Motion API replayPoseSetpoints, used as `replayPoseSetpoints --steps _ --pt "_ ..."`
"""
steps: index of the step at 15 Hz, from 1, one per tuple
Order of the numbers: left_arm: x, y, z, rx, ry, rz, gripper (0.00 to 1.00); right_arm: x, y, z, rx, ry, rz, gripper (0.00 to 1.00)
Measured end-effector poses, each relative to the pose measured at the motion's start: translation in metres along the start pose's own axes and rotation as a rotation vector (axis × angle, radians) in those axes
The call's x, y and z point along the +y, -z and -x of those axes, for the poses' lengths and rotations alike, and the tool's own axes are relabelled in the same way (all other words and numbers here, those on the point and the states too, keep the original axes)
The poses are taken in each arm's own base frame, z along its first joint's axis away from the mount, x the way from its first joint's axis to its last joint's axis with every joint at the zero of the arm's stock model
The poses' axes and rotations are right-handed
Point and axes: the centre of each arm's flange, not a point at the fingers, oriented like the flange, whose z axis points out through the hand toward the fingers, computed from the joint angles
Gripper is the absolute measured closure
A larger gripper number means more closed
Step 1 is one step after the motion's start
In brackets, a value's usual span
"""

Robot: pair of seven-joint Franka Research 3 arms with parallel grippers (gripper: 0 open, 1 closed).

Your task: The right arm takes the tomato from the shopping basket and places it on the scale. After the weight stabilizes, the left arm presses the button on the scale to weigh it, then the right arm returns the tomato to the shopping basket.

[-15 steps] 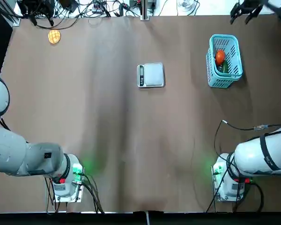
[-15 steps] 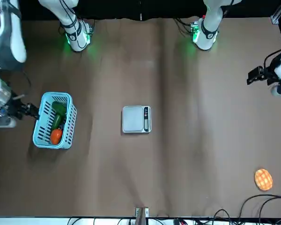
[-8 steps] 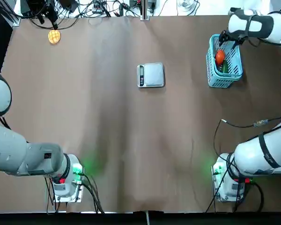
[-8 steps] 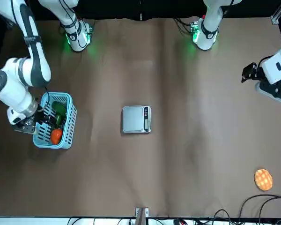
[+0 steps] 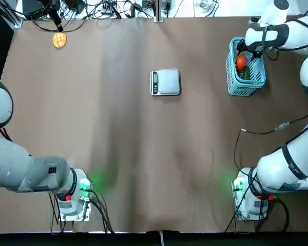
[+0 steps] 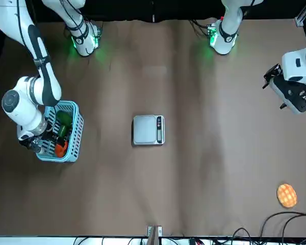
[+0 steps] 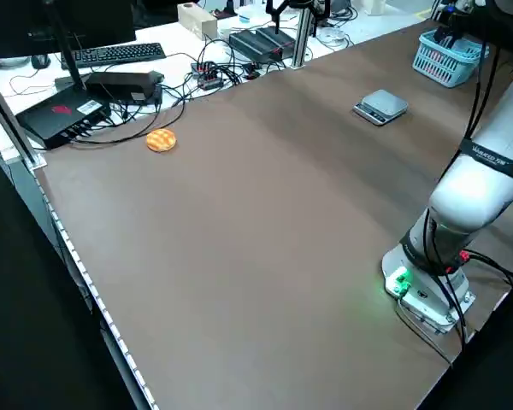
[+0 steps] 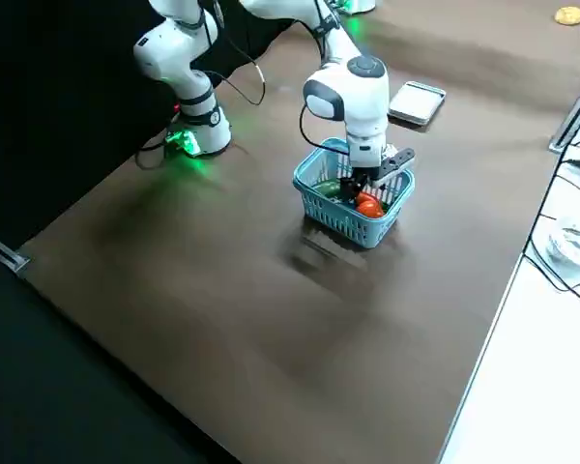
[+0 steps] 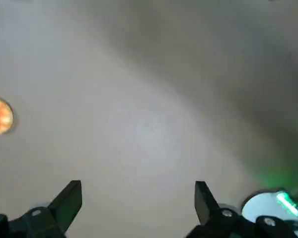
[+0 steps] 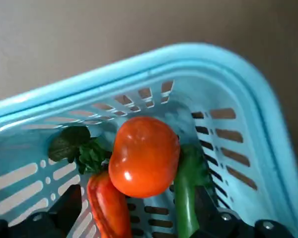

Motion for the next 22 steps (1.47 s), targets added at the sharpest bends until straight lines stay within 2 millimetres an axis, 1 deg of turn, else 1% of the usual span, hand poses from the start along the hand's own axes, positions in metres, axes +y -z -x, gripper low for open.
replayPoseSetpoints --steps 2,3,7,11,15,16,17,18,22 --pt "0.0 -0.001 -0.001 0.0 -0.089 0.0 0.0 -0.002 -0.008 0.002 -0.012 -0.037 0.003 0.0" --pt "0.002 -0.004 -0.007 -0.001 -0.162 0.002 0.0 -0.003 -0.014 0.002 -0.019 -0.058 0.006 0.0" --pt "0.009 -0.018 -0.025 0.002 -0.303 0.031 0.0 -0.005 -0.026 -0.004 -0.024 -0.059 0.01 0.0" --pt "-0.002 -0.037 -0.031 0.098 -0.413 0.119 0.0 -0.007 -0.037 -0.01 -0.029 -0.057 0.014 0.0" --pt "-0.006 -0.041 -0.03 0.112 -0.472 0.125 0.0 -0.007 -0.047 -0.01 -0.038 -0.055 0.02 0.01" --pt "-0.006 -0.041 -0.031 0.112 -0.477 0.126 0.0 -0.007 -0.048 -0.01 -0.036 -0.051 0.022 0.08" --pt "-0.005 -0.042 -0.031 0.112 -0.481 0.127 0.0 -0.007 -0.047 -0.011 -0.034 -0.049 0.023 0.19" --pt "-0.005 -0.043 -0.033 0.111 -0.486 0.129 0.0 -0.008 -0.046 -0.012 -0.03 -0.047 0.023 0.27" --pt "0.001 -0.045 -0.04 0.108 -0.505 0.133 0.0 -0.008 -0.045 -0.012 -0.031 -0.042 0.026 0.27"
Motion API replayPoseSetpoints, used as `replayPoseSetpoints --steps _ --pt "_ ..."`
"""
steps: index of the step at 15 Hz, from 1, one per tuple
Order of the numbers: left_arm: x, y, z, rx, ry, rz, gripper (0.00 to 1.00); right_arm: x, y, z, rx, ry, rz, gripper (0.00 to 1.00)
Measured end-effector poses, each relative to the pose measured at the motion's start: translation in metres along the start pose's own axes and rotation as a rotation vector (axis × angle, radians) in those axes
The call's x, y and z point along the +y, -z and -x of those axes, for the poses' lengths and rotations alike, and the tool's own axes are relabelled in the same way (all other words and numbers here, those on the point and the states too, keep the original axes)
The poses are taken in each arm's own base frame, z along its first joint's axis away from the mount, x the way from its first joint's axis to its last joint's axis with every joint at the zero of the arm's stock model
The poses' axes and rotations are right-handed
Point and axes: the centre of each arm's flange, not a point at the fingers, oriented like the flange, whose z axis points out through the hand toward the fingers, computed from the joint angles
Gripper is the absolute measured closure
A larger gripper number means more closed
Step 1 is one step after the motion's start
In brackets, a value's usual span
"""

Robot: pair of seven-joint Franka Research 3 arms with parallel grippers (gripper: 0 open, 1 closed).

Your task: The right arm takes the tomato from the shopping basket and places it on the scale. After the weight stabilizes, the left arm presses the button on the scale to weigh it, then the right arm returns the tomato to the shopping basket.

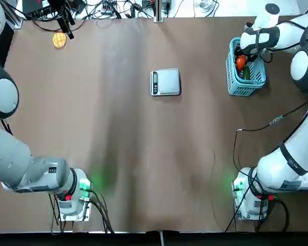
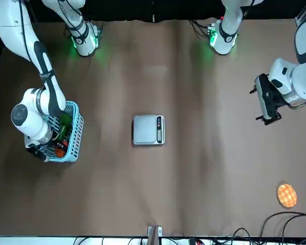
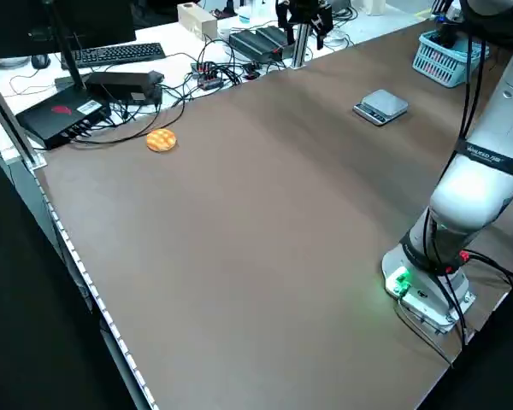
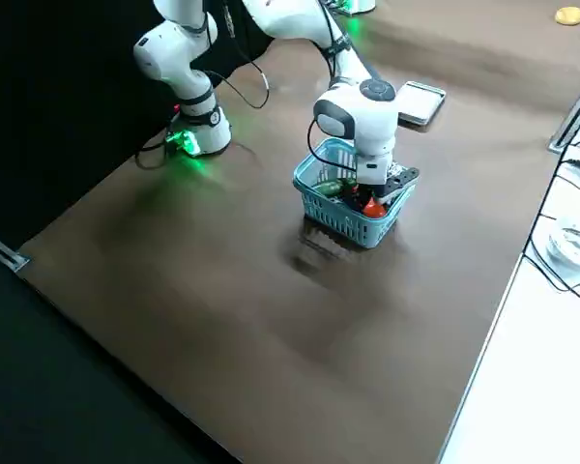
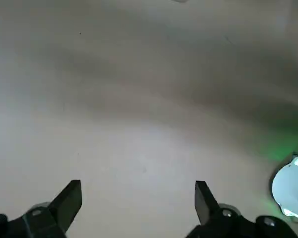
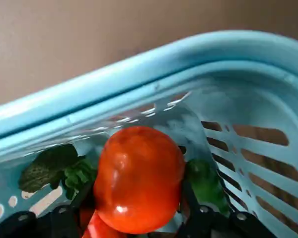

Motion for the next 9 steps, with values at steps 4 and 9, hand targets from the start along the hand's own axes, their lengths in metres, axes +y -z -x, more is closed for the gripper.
replayPoseSetpoints --steps 4,9 --pt "-0.001 -0.004 -0.004 -0.002 -0.044 0.008 0.0 -0.002 0.006 -0.001 -0.013 0.004 0.005 0.27" --pt "-0.003 -0.007 -0.003 -0.003 -0.045 0.012 0.0 -0.002 0.074 -0.003 -0.05 0.003 0.016 0.27"
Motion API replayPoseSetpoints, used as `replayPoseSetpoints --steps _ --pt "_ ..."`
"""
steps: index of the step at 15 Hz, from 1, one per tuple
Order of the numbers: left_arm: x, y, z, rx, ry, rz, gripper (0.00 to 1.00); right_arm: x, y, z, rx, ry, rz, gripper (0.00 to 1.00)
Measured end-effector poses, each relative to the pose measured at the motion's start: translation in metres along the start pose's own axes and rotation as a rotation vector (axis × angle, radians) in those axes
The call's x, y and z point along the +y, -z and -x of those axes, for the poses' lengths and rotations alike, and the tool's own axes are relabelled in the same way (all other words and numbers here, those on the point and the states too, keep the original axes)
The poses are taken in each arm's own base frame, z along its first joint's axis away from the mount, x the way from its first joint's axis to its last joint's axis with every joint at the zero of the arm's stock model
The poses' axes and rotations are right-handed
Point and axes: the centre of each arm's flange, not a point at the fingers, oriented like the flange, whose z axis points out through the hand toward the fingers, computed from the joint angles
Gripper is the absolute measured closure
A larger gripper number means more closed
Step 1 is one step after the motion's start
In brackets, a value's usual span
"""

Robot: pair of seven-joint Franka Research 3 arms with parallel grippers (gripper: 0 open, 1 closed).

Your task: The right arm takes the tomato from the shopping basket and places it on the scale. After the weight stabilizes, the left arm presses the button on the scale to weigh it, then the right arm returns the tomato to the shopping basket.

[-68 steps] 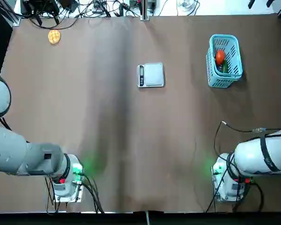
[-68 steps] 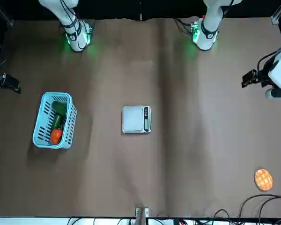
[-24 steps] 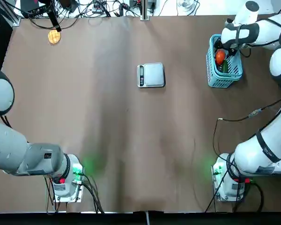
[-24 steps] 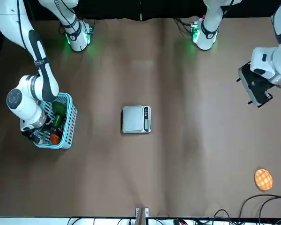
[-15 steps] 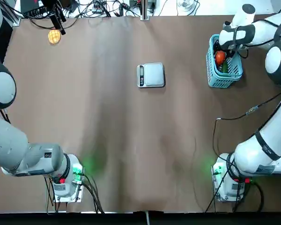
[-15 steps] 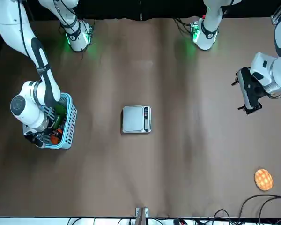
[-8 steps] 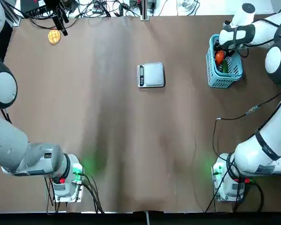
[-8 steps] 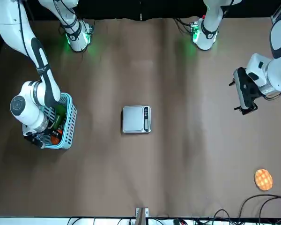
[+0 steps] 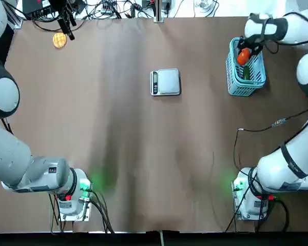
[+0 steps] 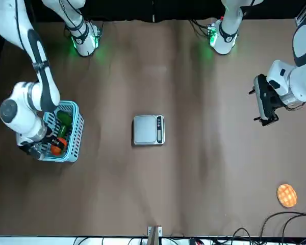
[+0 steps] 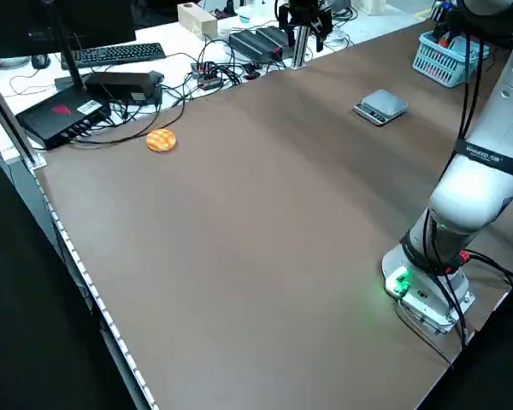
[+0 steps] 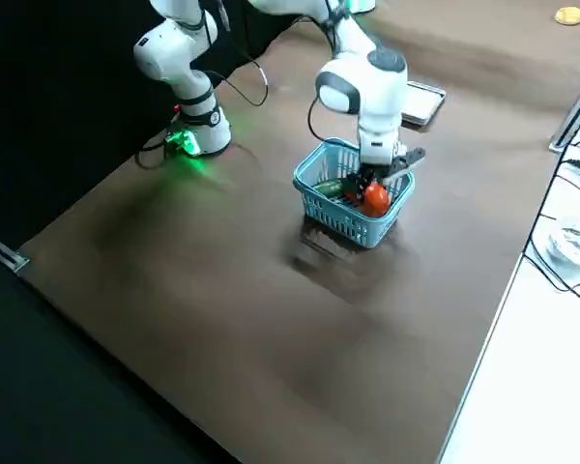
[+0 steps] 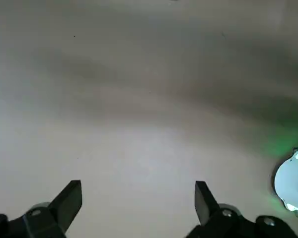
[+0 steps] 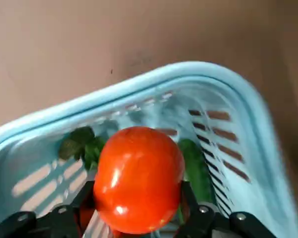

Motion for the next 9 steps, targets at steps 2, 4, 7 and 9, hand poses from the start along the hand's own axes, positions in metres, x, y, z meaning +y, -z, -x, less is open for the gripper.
replayPoseSetpoints --steps 2,4,7,9 --pt "0.0 0.0 -0.001 0.0 -0.002 0.001 0.0 0.003 0.036 0.006 -0.008 -0.002 0.001 0.27" --pt "0.0 -0.001 -0.001 0.0 -0.007 0.001 0.0 0.007 0.071 0.015 -0.02 -0.001 0.002 0.27" --pt "0.001 -0.001 -0.003 -0.001 -0.016 0.001 0.0 -0.009 0.11 0.037 -0.039 0.072 0.004 0.27" --pt "0.001 -0.001 -0.005 -0.001 -0.022 0.001 0.0 -0.041 0.121 0.055 -0.04 0.154 0.0 0.27"
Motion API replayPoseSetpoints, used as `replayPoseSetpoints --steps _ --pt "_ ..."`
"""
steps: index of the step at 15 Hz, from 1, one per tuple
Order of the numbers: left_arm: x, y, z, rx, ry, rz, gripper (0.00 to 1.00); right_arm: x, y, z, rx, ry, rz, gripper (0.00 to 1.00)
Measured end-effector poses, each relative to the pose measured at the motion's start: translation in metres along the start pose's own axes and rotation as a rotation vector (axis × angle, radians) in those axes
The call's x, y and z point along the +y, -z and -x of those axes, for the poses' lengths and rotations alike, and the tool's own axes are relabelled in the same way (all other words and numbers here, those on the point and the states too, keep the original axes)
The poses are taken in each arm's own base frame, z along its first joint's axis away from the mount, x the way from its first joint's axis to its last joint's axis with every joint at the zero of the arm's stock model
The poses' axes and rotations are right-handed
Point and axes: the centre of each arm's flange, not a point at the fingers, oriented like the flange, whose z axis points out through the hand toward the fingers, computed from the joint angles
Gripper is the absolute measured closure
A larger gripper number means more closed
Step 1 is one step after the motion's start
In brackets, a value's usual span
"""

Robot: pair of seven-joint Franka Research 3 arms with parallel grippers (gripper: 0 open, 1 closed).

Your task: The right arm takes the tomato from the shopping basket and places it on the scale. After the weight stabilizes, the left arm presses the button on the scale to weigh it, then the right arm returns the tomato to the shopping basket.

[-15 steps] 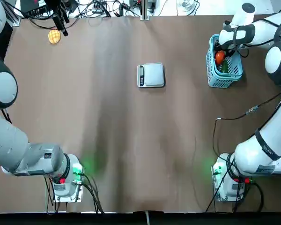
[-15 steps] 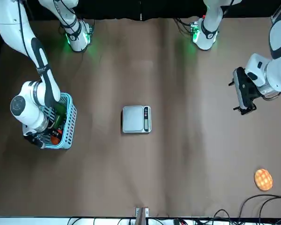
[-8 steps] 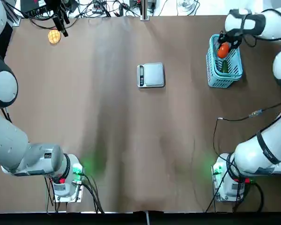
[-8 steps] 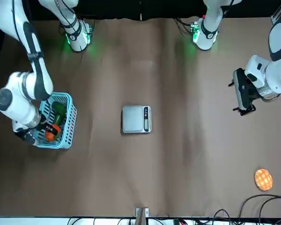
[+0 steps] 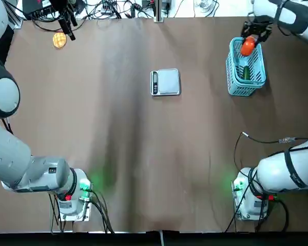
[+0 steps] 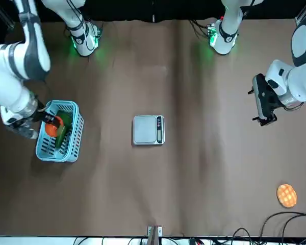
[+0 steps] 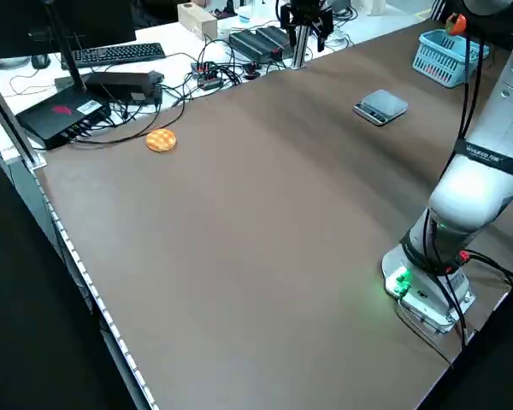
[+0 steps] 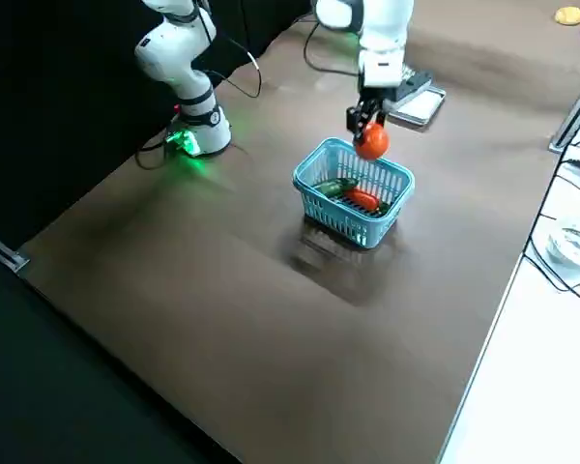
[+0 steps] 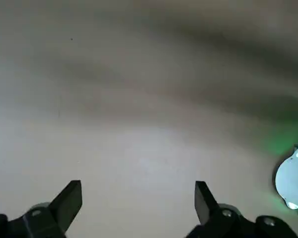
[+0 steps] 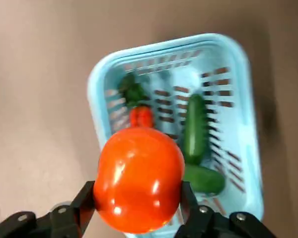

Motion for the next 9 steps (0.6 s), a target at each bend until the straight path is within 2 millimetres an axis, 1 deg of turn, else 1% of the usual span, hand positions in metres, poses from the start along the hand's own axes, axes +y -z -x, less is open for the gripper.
replayPoseSetpoints --steps 3,6,7,9 --pt "0.001 0.0 -0.003 -0.001 -0.024 0.001 0.0 -0.06 -0.001 0.021 -0.014 0.092 -0.045 0.27" --pt "0.005 -0.003 -0.019 -0.006 -0.055 0.004 0.0 -0.125 -0.002 0.045 0.004 0.17 -0.123 0.27" --pt "0.006 -0.004 -0.024 -0.008 -0.064 0.005 0.0 -0.147 -0.006 0.053 0.008 0.197 -0.142 0.27" --pt "0.007 -0.005 -0.028 -0.009 -0.071 0.006 0.0 -0.189 -0.024 0.069 0.008 0.244 -0.196 0.27"
